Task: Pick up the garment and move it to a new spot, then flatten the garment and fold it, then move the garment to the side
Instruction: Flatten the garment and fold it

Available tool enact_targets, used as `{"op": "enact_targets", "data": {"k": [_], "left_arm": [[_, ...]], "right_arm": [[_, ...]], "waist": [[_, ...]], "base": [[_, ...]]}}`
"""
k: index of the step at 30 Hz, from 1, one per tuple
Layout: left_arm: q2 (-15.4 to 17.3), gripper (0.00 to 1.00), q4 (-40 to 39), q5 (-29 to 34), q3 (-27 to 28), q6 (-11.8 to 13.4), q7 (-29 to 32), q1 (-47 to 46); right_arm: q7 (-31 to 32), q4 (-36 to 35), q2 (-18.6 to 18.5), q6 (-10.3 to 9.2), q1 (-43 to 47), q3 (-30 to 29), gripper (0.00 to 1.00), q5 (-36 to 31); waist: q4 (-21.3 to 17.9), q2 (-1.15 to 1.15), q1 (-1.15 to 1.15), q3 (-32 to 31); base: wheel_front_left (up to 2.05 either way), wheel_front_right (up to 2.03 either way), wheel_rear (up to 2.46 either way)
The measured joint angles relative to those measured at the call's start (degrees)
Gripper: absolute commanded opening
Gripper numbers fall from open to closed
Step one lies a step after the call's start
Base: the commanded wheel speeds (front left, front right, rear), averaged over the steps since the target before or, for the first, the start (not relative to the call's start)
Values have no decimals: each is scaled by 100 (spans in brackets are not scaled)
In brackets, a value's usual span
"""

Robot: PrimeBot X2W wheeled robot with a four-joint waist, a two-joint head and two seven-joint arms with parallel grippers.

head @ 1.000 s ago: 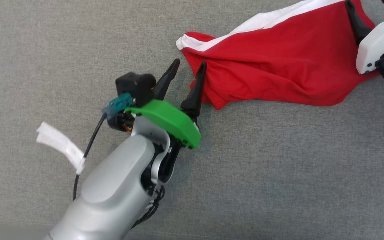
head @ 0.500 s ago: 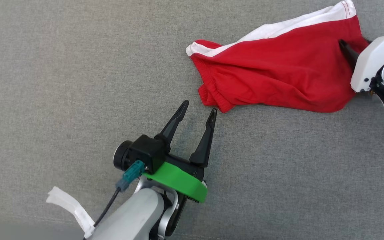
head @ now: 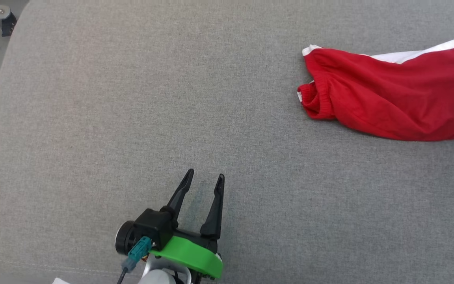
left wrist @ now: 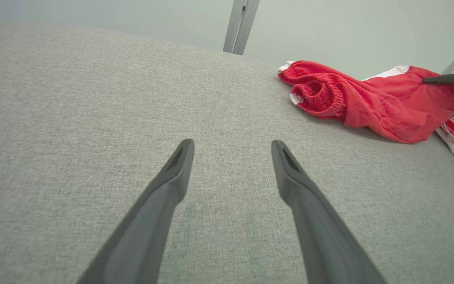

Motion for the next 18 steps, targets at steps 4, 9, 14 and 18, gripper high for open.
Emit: {"op": "enact_targets", "data": {"k": [4,9,14,18], "left_arm": [[-180,100,69,71,260,-197,0,241],[-302,100,219,179,331,-412,0,355],[-345,100,322,194,402,-516,-8,339],[-350,100,334,44,257,-524,-8,252]], "right_arm": [[261,-378,76,0,66,-122,0,-26],[836,-1110,679,-1,142,-83,0,-200],[1436,-1761,1670,-1,378,108,0,-577],[1536,-1806,2220,-1,418,31,0,-1055]], "waist": [[8,0,0,-196],[51,0,0,-374],[159,0,0,-406],[259,0,0,-361]], "base": [[0,0,0],[0,0,0],[0,0,0],[0,0,0]]}}
